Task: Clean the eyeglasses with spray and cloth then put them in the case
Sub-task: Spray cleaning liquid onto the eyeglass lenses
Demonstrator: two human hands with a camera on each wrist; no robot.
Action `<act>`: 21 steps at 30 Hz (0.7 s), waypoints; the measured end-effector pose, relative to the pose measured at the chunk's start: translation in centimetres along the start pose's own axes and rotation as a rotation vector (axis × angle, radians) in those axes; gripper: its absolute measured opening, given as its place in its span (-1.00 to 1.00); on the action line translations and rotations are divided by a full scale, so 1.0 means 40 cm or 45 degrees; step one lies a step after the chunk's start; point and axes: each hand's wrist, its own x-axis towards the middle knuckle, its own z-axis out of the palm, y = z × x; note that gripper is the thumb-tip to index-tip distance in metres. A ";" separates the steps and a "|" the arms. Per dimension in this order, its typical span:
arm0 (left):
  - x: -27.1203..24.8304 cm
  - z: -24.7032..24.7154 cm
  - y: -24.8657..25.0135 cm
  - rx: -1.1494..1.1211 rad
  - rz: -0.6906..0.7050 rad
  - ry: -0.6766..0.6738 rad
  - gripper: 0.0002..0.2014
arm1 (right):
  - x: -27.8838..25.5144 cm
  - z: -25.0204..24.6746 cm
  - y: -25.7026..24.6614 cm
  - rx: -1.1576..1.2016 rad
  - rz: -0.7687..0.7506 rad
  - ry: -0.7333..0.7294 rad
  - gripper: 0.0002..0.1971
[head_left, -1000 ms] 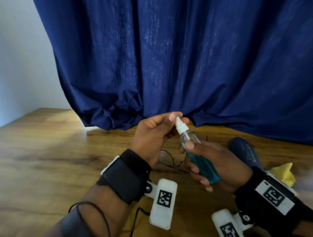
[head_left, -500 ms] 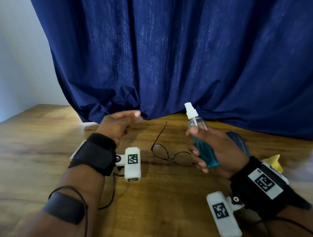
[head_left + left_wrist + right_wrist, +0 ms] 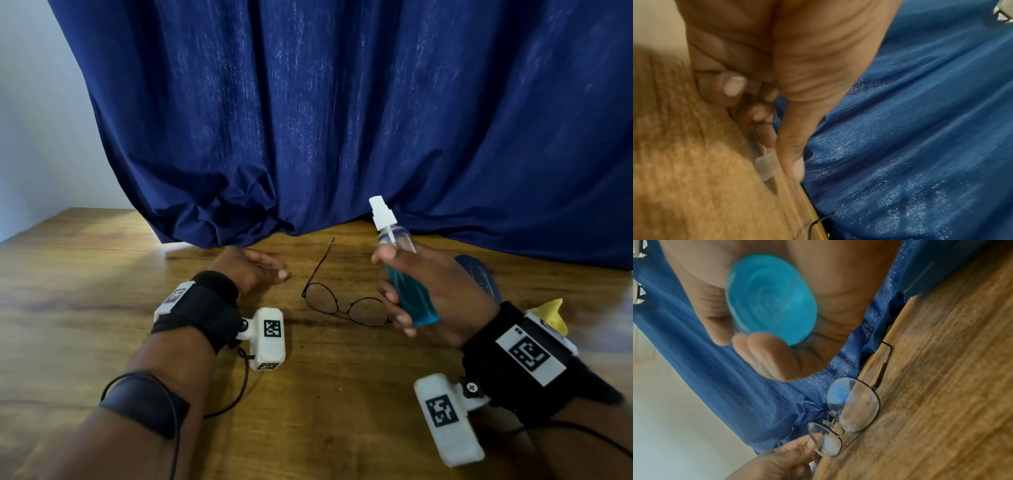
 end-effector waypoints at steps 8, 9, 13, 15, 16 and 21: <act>-0.041 0.010 0.063 -0.159 0.499 0.064 -0.63 | 0.000 -0.015 0.002 0.079 -0.056 0.107 -0.64; -0.051 0.022 0.074 -0.106 0.553 -0.006 -0.64 | 0.001 -0.015 0.000 0.096 -0.071 0.124 -0.64; -0.075 0.097 0.095 0.197 0.729 -0.144 -0.58 | 0.005 -0.016 -0.004 0.159 -0.128 0.158 -0.59; -0.067 0.112 0.087 0.368 0.769 -0.189 -0.52 | 0.004 -0.014 -0.007 0.171 -0.167 0.155 -0.62; -0.065 0.112 0.086 0.492 0.748 -0.212 -0.49 | 0.003 -0.012 -0.010 0.170 -0.183 0.150 -0.65; -0.061 0.126 0.080 0.938 0.537 -0.391 -0.69 | -0.002 -0.009 -0.015 0.187 -0.210 0.126 -0.69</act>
